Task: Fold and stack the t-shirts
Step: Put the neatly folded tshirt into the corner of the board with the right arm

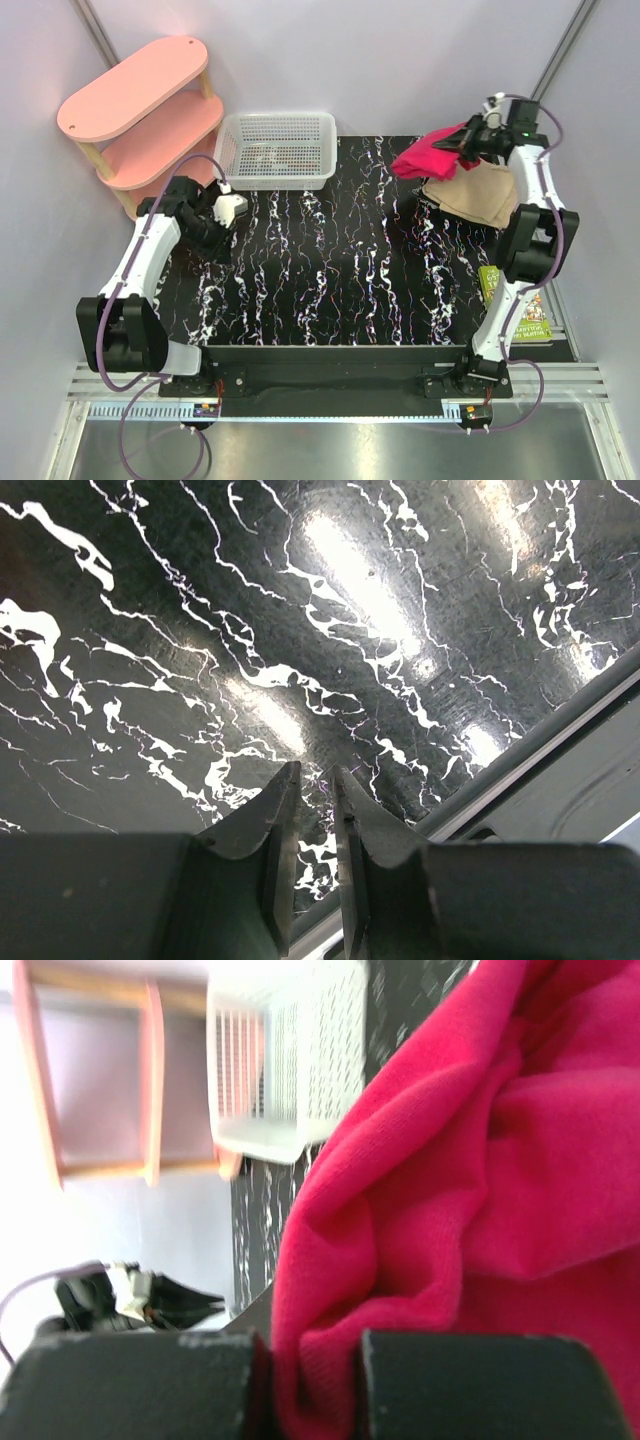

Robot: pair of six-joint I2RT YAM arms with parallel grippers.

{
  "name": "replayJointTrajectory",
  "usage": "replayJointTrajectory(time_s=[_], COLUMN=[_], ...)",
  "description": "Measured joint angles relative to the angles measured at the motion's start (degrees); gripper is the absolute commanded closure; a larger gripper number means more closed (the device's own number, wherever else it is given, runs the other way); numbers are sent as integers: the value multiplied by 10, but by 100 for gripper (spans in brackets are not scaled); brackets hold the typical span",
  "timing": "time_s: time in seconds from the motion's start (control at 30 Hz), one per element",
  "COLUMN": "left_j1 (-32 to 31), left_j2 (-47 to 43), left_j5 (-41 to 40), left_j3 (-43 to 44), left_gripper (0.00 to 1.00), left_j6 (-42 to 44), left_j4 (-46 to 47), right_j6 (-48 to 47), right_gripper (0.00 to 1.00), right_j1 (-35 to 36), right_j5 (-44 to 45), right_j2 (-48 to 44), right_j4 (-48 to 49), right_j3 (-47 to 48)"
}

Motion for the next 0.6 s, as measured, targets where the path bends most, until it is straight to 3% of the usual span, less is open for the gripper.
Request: replayJointTrajectory(time_s=[0.2, 0.6], left_j1=[18, 31], left_j2=[0, 3], left_j5=[-1, 0], left_j3=[-1, -1], left_gripper=[76, 76], left_j6=[12, 29], left_j4=[-5, -9], right_j6=[3, 26], right_gripper=[100, 100], right_j1=[-72, -133], right_j5=[-24, -43], right_j2=[15, 34], right_j4=[-13, -4], right_j3=[22, 8])
